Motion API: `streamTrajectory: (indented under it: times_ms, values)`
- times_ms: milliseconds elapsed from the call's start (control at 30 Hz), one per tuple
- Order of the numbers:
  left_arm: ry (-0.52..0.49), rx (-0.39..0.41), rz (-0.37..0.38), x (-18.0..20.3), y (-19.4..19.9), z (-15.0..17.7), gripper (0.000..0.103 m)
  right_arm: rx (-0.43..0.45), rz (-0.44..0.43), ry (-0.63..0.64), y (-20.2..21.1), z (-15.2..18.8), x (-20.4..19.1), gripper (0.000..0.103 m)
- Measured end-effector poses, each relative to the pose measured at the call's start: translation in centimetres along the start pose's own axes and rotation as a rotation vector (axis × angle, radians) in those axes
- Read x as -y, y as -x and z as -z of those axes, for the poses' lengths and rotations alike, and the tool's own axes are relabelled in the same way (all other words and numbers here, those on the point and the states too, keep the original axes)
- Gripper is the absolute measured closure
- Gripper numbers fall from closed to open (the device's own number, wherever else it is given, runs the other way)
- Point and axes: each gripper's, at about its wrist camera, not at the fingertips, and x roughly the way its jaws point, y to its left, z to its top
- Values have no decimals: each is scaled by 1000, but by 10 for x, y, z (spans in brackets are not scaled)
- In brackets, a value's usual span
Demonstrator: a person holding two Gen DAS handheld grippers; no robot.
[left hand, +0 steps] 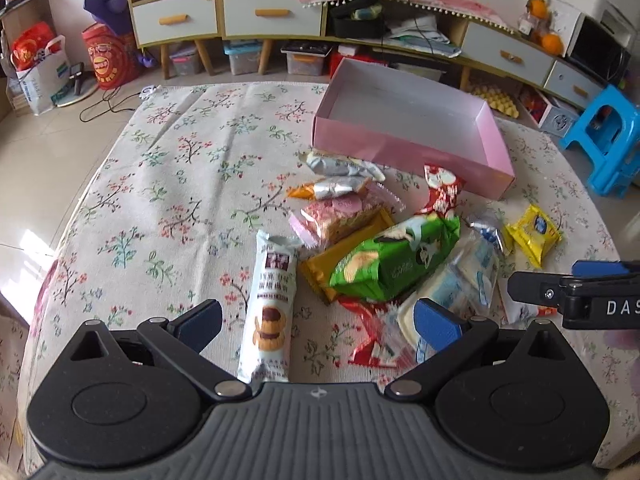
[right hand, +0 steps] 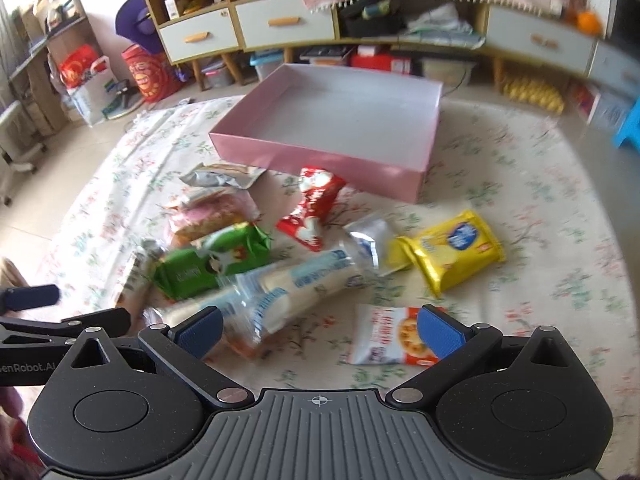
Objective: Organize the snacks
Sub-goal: 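Grasp the green cartoon bag with the left tool while the right tool grasps a white milk-stick bag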
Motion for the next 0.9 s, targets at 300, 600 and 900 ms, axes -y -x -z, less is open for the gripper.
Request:
streamTrajectory:
  times_ms: [300,600,900]
  values:
    - [-19,40,168,-11,-26,-9,28,-79,-266,-395,-38,-9,45,1]
    - [-132,58,312,0,-42,-13,48,-142,-248,-498,-67,-10,46,35]
    - [-261,42,298,29,-55,-11,50,-133,-189,-529,-76,-11,52,54]
